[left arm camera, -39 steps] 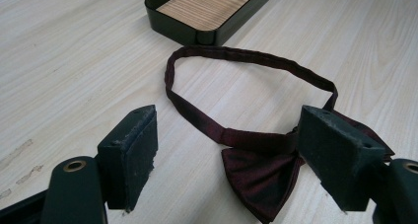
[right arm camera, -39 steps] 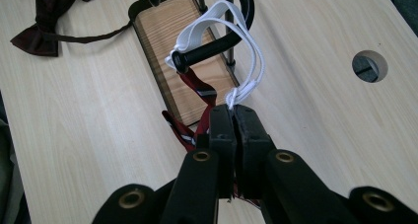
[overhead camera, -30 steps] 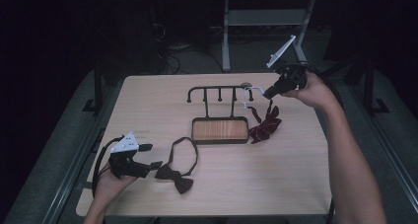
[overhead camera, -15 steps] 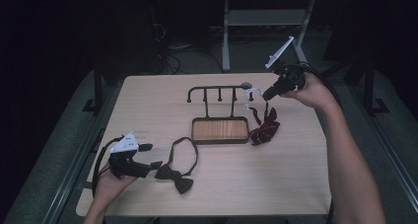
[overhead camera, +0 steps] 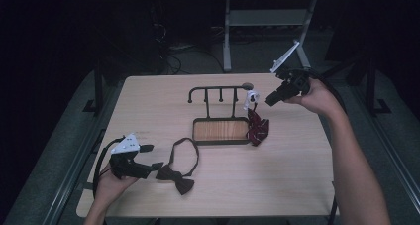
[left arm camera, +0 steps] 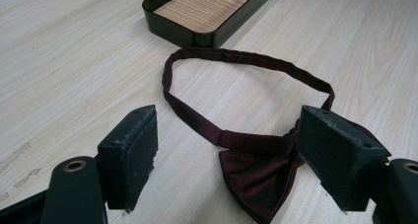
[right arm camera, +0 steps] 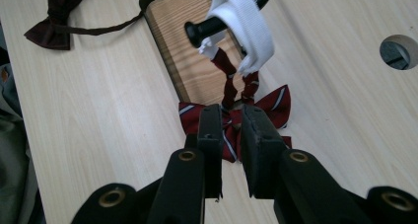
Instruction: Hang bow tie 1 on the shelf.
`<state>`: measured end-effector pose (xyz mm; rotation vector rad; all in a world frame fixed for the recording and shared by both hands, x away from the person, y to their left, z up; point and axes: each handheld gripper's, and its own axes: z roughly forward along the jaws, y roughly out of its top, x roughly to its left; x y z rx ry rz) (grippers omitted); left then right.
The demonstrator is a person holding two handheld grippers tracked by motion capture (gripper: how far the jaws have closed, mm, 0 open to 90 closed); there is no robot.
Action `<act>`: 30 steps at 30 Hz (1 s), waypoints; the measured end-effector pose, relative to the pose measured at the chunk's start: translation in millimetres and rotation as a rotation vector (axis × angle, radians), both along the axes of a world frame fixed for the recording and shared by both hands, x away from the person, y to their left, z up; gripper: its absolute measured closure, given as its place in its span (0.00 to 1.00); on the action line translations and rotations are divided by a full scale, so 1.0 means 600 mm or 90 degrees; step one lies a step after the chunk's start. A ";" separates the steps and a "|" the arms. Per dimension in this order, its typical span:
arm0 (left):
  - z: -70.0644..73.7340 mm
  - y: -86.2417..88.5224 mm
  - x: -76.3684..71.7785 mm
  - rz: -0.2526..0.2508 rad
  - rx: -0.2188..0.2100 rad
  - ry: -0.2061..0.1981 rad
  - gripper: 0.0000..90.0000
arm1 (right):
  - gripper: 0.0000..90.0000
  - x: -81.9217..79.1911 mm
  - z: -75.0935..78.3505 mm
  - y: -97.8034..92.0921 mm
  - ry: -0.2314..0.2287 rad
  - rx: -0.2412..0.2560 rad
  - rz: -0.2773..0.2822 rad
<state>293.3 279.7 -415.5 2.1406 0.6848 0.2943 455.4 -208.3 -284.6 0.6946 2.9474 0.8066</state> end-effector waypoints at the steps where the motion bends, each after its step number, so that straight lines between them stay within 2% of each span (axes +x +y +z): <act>1: 0.000 0.000 0.000 0.000 0.000 0.002 0.26 | 0.87 -0.002 -0.001 0.000 0.000 0.003 0.002; 3: 0.000 -0.001 0.000 -0.001 0.001 0.001 0.26 | 0.85 -0.009 -0.005 -0.001 0.008 0.004 0.010; 14: -0.001 -0.003 -0.001 -0.002 0.003 0.000 0.26 | 0.76 -0.038 -0.021 -0.005 0.017 0.010 0.029; 30: -0.003 -0.008 -0.001 -0.005 0.006 0.007 0.26 | 0.70 -0.081 -0.056 -0.013 0.018 0.021 0.039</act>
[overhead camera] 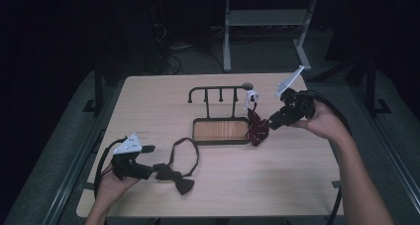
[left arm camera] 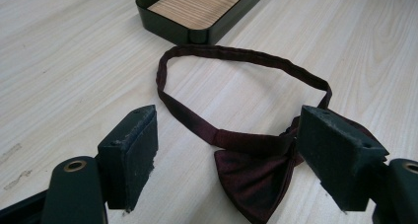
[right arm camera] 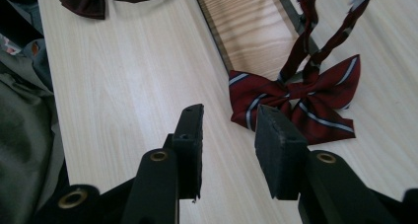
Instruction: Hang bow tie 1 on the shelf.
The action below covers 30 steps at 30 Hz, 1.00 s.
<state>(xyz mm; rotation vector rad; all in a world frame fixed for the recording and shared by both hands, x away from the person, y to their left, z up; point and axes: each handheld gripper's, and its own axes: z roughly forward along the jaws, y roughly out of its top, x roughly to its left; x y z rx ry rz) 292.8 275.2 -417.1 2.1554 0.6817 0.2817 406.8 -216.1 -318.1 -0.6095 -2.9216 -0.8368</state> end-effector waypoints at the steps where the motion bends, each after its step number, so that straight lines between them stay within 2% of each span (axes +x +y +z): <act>1: -0.001 -0.001 0.000 -0.002 0.001 -0.001 0.26 | 0.69 -0.005 -0.005 -0.002 -0.001 0.006 0.001; 9: -0.002 -0.004 0.001 -0.004 0.004 0.002 0.26 | 0.65 -0.026 -0.027 -0.005 0.001 0.007 0.003; 24: -0.002 -0.009 0.007 -0.006 0.007 0.019 0.28 | 0.60 -0.063 -0.067 -0.015 0.000 0.029 0.002; 30: 0.005 -0.014 0.011 -0.016 0.014 0.019 0.29 | 0.59 -0.078 -0.084 -0.018 -0.002 0.038 0.004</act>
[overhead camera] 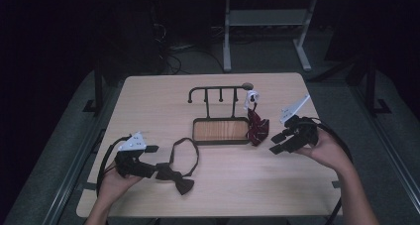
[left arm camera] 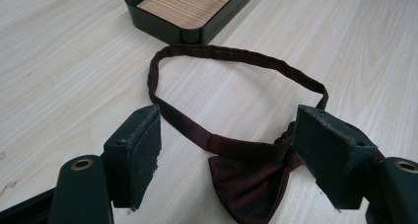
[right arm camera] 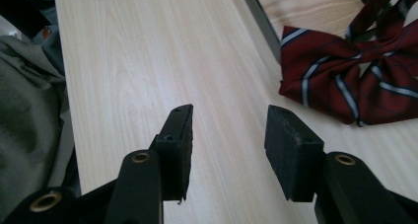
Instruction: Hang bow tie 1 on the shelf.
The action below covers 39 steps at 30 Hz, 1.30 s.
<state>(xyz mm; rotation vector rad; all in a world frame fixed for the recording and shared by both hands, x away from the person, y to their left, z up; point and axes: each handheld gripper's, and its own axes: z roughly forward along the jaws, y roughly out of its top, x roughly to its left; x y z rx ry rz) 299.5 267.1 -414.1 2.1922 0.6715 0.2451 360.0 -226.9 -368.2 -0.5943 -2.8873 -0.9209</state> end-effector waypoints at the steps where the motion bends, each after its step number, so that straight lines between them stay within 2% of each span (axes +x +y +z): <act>1: 0.001 0.000 0.002 -0.002 0.000 -0.001 0.29 | 0.59 -0.003 -0.002 -0.001 0.003 0.002 -0.002; 7: 0.005 -0.007 0.010 -0.012 0.000 0.012 0.32 | 0.59 -0.021 -0.018 -0.006 0.005 0.006 -0.006; 10: 0.008 -0.011 0.014 -0.022 0.011 0.011 0.33 | 0.58 -0.026 -0.024 -0.010 0.006 0.005 -0.006; 13: 0.010 -0.016 0.017 -0.023 0.012 0.019 0.34 | 0.57 -0.037 -0.030 -0.015 0.007 0.015 -0.013; 19: 0.009 -0.022 0.032 -0.028 0.031 0.036 0.36 | 0.55 -0.054 -0.038 -0.020 0.000 0.020 -0.014; 25: 0.013 -0.028 0.052 -0.032 0.040 0.050 0.37 | 0.55 -0.062 -0.047 -0.019 -0.001 0.015 -0.009; 31: 0.019 -0.035 0.065 -0.041 0.056 0.053 0.38 | 0.54 -0.066 -0.052 -0.020 -0.005 0.013 -0.008; 34: 0.021 -0.038 0.072 -0.044 0.050 0.048 0.38 | 0.54 -0.066 -0.052 -0.022 -0.004 0.014 -0.009; 39: 0.016 -0.048 0.085 -0.044 0.053 0.070 0.39 | 0.53 -0.068 -0.052 -0.024 -0.007 0.014 -0.010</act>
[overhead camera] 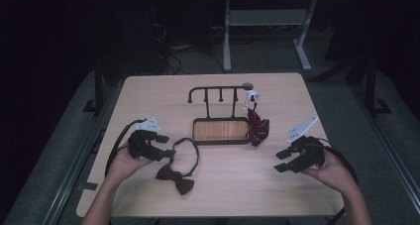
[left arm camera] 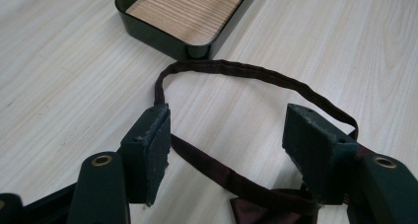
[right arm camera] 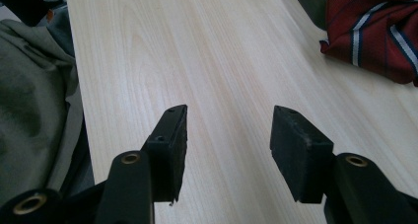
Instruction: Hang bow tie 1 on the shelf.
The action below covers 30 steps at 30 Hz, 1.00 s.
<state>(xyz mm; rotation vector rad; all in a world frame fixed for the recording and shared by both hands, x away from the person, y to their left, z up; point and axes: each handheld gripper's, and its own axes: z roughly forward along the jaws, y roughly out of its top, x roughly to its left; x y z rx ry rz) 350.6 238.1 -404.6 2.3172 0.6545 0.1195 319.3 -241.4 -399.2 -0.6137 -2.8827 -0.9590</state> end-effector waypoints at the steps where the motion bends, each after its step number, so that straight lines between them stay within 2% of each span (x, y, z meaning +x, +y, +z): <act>1: -0.001 -0.002 0.003 -0.001 0.003 0.001 0.40 | 0.53 -0.001 0.000 -0.001 0.003 0.002 -0.004; 4: 0.000 -0.007 0.012 -0.005 0.009 0.006 0.40 | 0.53 -0.002 0.001 -0.003 0.003 0.002 -0.006; 6: 0.000 -0.009 0.016 -0.005 -0.001 0.004 0.41 | 0.53 -0.002 0.000 -0.005 -0.001 0.004 -0.005; 8: -0.001 -0.011 0.025 -0.004 0.005 0.015 0.41 | 0.53 -0.004 0.002 -0.006 0.004 0.004 -0.009; 13: -0.001 -0.019 0.033 -0.006 0.010 0.020 0.41 | 0.53 -0.004 0.001 -0.007 0.004 0.006 -0.010; 15: -0.001 -0.023 0.038 -0.014 0.028 0.020 0.41 | 0.52 -0.005 0.001 -0.007 0.006 0.006 -0.013; 16: -0.003 -0.026 0.040 -0.010 0.018 0.019 0.42 | 0.52 -0.005 0.001 -0.007 0.006 0.005 -0.013; 17: -0.003 -0.026 0.042 -0.015 0.020 0.021 0.42 | 0.52 -0.005 0.001 -0.007 0.006 0.005 -0.013; 18: -0.007 -0.028 0.044 -0.011 0.015 0.024 0.43 | 0.52 -0.006 0.001 -0.007 0.006 0.005 -0.013; 19: -0.010 -0.029 0.046 -0.010 0.019 0.028 0.43 | 0.52 -0.005 -0.001 -0.008 -0.001 0.004 -0.007; 20: -0.013 -0.030 0.049 -0.010 0.022 0.033 0.43 | 0.52 -0.007 0.000 -0.008 0.008 0.003 -0.015; 24: -0.024 -0.029 0.057 -0.005 0.038 0.045 0.45 | 0.52 -0.007 -0.001 -0.011 0.007 0.008 -0.022; 25: -0.027 -0.030 0.058 0.000 0.033 0.046 0.46 | 0.52 -0.007 -0.001 -0.011 0.008 0.006 -0.021; 26: -0.028 -0.029 0.061 -0.003 0.042 0.047 0.47 | 0.51 -0.008 -0.002 -0.011 0.008 0.005 -0.021; 27: -0.031 -0.030 0.063 0.008 0.037 0.051 0.47 | 0.51 -0.008 -0.002 -0.011 0.009 0.005 -0.020; 30: -0.037 -0.031 0.067 0.013 0.046 0.059 0.51 | 0.51 -0.008 -0.003 -0.010 0.006 0.004 -0.018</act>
